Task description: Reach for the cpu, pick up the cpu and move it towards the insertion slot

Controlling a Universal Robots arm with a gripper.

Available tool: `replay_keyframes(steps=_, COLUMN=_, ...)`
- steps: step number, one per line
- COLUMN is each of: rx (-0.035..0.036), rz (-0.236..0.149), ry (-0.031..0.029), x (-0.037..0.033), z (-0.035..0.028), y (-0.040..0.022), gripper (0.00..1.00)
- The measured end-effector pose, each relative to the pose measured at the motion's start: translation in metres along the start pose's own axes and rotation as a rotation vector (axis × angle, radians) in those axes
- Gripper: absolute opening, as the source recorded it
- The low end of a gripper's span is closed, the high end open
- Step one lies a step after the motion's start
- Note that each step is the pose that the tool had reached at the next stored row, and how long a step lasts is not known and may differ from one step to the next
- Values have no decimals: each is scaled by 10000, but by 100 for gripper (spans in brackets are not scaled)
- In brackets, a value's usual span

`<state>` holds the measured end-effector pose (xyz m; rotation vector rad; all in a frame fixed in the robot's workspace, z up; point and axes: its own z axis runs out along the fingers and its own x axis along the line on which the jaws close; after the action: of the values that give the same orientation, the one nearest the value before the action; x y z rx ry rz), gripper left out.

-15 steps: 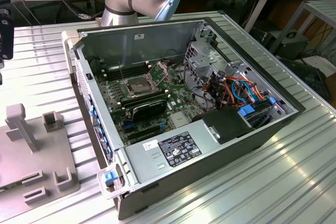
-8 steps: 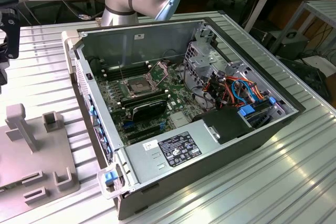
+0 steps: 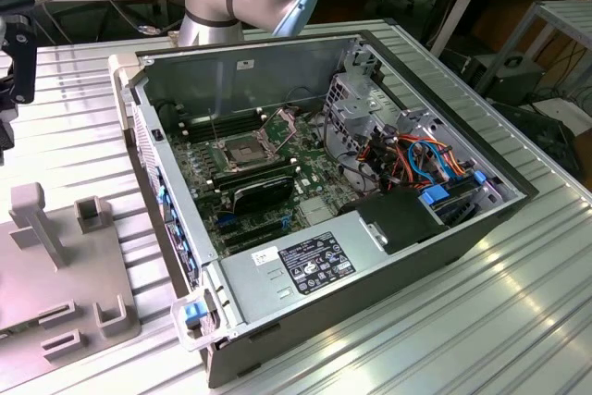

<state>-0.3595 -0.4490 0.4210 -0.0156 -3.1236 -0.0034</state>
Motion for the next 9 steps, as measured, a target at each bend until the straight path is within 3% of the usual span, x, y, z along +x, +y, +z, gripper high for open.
replay_keyframes(steps=3, rx=-1, rz=-1, ry=-1, x=-4, z=0, y=0, gripper=55)
replay_keyframes(steps=4, rx=0, rz=0, ry=0, x=-80, z=-1, y=1, gripper=55)
replay_keyframes(steps=6, rx=0, rz=0, ry=0, x=-317, z=-6, y=3, gripper=55)
replay_keyframes(steps=9, rx=0, rz=0, ry=0, x=-357, z=-7, y=4, gripper=55)
